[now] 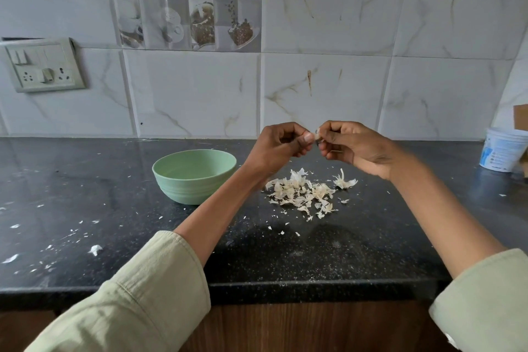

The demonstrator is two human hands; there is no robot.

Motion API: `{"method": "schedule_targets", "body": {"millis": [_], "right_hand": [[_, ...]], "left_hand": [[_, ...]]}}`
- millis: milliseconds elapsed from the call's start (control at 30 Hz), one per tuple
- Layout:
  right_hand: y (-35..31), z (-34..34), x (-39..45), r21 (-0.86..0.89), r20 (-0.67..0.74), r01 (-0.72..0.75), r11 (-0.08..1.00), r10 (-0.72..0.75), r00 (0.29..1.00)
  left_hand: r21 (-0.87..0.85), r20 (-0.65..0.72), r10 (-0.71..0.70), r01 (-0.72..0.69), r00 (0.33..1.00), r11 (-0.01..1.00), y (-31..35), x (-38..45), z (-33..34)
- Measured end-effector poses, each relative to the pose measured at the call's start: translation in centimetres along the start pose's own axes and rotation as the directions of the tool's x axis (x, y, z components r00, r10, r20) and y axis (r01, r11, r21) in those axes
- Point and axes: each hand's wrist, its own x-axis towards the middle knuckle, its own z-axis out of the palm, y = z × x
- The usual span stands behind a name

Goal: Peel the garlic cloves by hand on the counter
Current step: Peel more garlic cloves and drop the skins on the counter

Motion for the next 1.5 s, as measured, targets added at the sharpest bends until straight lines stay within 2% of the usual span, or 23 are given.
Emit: {"method": "schedule_targets", "body": {"millis": [100, 133, 200, 267, 333, 433, 567, 633, 733, 833, 967, 1067, 1200, 1400, 1467, 1500], "right_hand": [[0.2, -0.5, 0.2, 0.074, -0.047, -0.058, 0.996, 0.062, 0.997], [0.2, -0.8, 0.2, 0.056, -0.086, -0.058, 0.997, 0.063, 0.994], [0.5, -1.2, 0.4, -0.016, -0.150, -0.049, 0.999, 0.046, 0.988], [0.8, -1.4, 0.5, -0.098, -0.186, -0.035, 0.995, 0.016, 0.982], [1.1, -1.3, 0.6, -0.174, -0.201, -0.025, 0.984, -0.010, 0.980], [1.4, -1.2, 0.7, -0.231, -0.205, -0.015, 0.973, -0.033, 0.978], [1.4, -1.1, 0.7, -0.291, -0.184, 0.008, 0.957, -0.064, 0.981], [1.4, -0.7, 0.7, -0.292, -0.171, 0.014, 0.956, -0.067, 0.983], [1.4, -0.3, 0.7, -0.269, -0.144, 0.029, 0.963, -0.070, 0.987], [1.6, -0.3, 0.7, -0.245, -0.091, 0.046, 0.968, -0.070, 0.993], [1.9, -0.5, 0.8, -0.275, -0.047, 0.094, 0.957, -0.111, 0.993], [2.1, -0.3, 1.1, -0.404, -0.033, 0.101, 0.909, -0.125, 0.992], [2.8, 0.9, 0.4, -0.668, 0.080, 0.105, 0.737, -0.069, 0.994], [0.3, 1.3, -1.9, -0.775, -0.002, 0.043, 0.631, -0.071, 0.997], [-1.0, 0.6, -3.2, -0.811, -0.030, -0.041, 0.584, 0.029, 0.999], [-1.7, 0.1, -4.1, -0.850, -0.048, -0.095, 0.518, 0.104, 0.993]], "left_hand": [[-0.004, 0.001, -0.007, 0.007, 1.000, 1.000, -0.1, 0.1, -0.2], [0.059, -0.022, 0.004, -0.003, 1.000, 0.998, -0.3, 0.2, -0.4], [0.316, -0.058, 0.060, -0.038, 0.997, 0.948, -0.8, 0.5, -0.7], [0.535, 0.007, 0.088, -0.078, 0.996, 0.841, -1.1, 0.4, -0.5], [0.609, 0.083, 0.081, -0.116, 0.993, 0.784, -1.0, 0.1, -0.2], [0.630, 0.104, 0.077, -0.126, 0.992, 0.766, -0.9, 0.1, 0.0], [0.651, -0.061, 0.093, -0.031, 0.994, 0.758, -0.3, -0.3, -0.2], [0.581, -0.114, 0.111, -0.024, 0.987, 0.814, 0.2, -0.4, -0.2], [0.460, -0.081, 0.115, -0.065, 0.990, 0.885, 0.5, -0.2, 0.2], [0.464, -0.060, 0.142, -0.099, 0.988, 0.880, 0.5, -0.1, 0.4], [0.584, 0.017, 0.185, -0.160, 0.983, 0.796, 0.7, 0.2, -0.3], [0.704, 0.042, 0.187, -0.162, 0.981, 0.691, 1.7, 0.0, -0.8], [0.839, -0.086, 0.199, -0.037, 0.976, 0.542, 2.8, -1.0, -2.4], [0.882, -0.295, 0.135, 0.216, 0.946, 0.418, 5.2, -3.2, -5.7], [0.898, -0.308, 0.089, 0.259, 0.947, 0.357, 5.5, -4.2, -6.2], [0.907, -0.306, 0.069, 0.269, 0.949, 0.324, 5.6, -4.8, -6.2]]}}
